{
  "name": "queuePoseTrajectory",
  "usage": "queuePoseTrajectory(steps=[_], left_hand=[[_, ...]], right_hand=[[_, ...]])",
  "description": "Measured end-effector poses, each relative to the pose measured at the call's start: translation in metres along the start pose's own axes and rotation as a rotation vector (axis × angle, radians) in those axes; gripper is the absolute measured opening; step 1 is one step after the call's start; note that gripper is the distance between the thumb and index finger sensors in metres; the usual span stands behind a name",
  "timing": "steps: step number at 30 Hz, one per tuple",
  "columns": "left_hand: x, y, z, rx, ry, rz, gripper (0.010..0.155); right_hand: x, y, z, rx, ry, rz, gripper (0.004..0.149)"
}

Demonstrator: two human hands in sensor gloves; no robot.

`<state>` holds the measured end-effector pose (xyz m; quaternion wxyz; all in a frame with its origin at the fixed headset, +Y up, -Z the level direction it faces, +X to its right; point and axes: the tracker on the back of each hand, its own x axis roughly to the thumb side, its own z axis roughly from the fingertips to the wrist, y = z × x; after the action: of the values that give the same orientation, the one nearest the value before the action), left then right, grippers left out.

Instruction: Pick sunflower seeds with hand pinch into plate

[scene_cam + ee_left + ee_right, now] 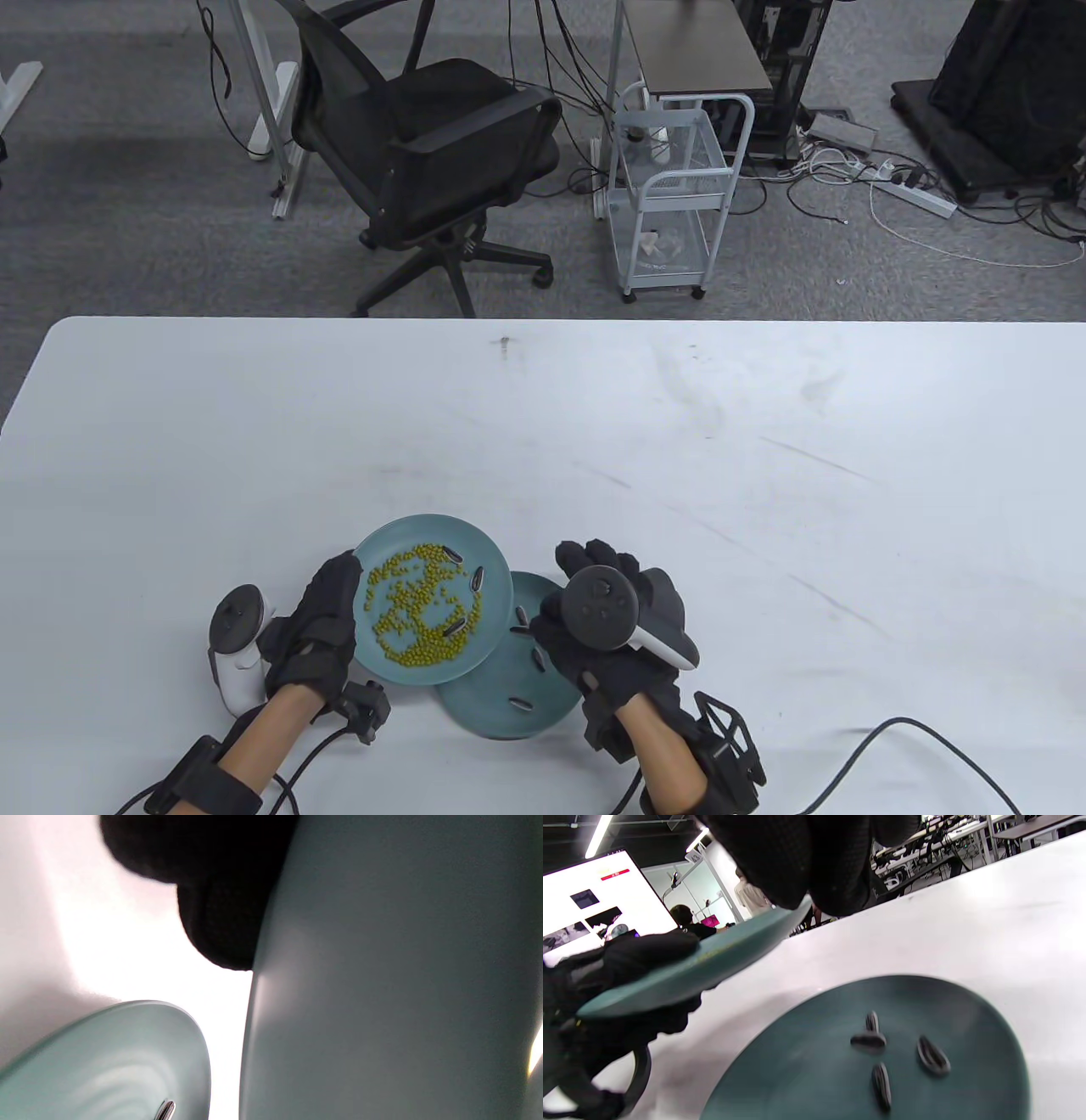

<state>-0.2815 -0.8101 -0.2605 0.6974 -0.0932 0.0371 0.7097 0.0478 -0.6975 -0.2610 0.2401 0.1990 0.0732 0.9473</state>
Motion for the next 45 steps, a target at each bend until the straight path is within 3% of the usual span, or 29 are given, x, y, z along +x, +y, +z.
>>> queuePoseTrajectory(steps=[5, 10, 16, 20, 30, 45], left_hand=[[-0.001, -0.002, 0.000, -0.011, 0.003, 0.002, 0.049], [-0.003, -0.005, -0.001, -0.022, 0.010, -0.002, 0.049], [-0.001, -0.006, -0.002, -0.042, 0.004, -0.006, 0.049], [0.001, -0.005, -0.001, -0.030, -0.007, -0.006, 0.049], [0.000, -0.013, 0.000, -0.021, -0.010, -0.057, 0.048], [-0.005, -0.019, 0.001, -0.031, 0.000, -0.045, 0.048]], right_hand=[[0.022, -0.017, -0.019, -0.014, -0.015, 0.007, 0.035], [0.049, -0.020, -0.042, 0.011, -0.037, 0.055, 0.038], [0.065, -0.002, -0.076, 0.129, -0.004, 0.057, 0.043], [0.064, 0.019, -0.094, 0.127, 0.019, 0.117, 0.046], [0.069, 0.042, -0.097, 0.099, 0.046, 0.319, 0.036], [0.061, 0.042, -0.095, 0.167, 0.065, 0.279, 0.035]])
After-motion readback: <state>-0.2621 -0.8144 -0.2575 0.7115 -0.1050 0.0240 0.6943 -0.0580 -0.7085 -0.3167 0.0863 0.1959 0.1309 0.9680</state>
